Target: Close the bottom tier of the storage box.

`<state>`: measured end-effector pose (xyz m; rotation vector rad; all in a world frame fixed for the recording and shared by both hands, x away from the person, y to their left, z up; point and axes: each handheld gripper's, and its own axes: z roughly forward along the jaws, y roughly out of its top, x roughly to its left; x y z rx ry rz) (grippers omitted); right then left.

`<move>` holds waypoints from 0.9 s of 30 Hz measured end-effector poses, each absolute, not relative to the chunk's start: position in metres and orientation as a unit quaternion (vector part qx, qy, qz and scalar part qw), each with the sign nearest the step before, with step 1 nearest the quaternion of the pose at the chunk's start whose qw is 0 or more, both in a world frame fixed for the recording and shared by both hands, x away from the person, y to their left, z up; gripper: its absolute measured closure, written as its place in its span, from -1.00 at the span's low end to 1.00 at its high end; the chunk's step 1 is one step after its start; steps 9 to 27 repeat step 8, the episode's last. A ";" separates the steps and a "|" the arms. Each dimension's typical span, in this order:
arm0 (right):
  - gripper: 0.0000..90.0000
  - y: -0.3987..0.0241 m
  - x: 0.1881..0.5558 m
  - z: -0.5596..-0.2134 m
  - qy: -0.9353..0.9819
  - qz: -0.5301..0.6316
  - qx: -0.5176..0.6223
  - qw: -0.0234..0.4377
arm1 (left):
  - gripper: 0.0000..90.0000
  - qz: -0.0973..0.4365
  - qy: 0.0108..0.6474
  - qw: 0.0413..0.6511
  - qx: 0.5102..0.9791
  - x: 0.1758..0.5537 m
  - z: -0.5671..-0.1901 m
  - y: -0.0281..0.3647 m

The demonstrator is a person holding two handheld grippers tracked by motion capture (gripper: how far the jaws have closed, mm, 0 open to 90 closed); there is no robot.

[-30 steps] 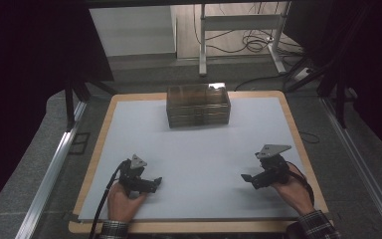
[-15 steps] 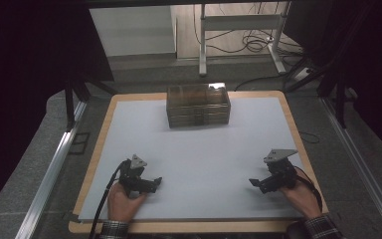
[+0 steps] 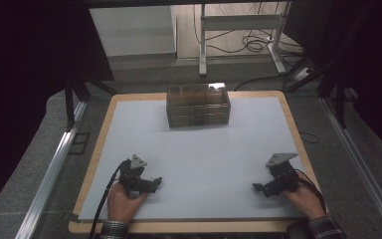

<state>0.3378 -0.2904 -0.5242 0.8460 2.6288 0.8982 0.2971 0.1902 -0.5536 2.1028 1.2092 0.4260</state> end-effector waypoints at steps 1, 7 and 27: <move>-1.00 -0.291 0.338 -0.525 0.899 0.310 0.285 0.122 | -1.00 0.163 0.463 0.333 0.805 0.297 -0.554 0.190; -1.00 -0.293 0.337 -0.527 0.894 0.321 0.288 0.124 | -1.00 0.163 0.463 0.333 0.805 0.297 -0.554 0.190; -1.00 -0.293 0.336 -0.527 0.894 0.321 0.288 0.124 | -1.00 0.164 0.463 0.333 0.805 0.297 -0.554 0.190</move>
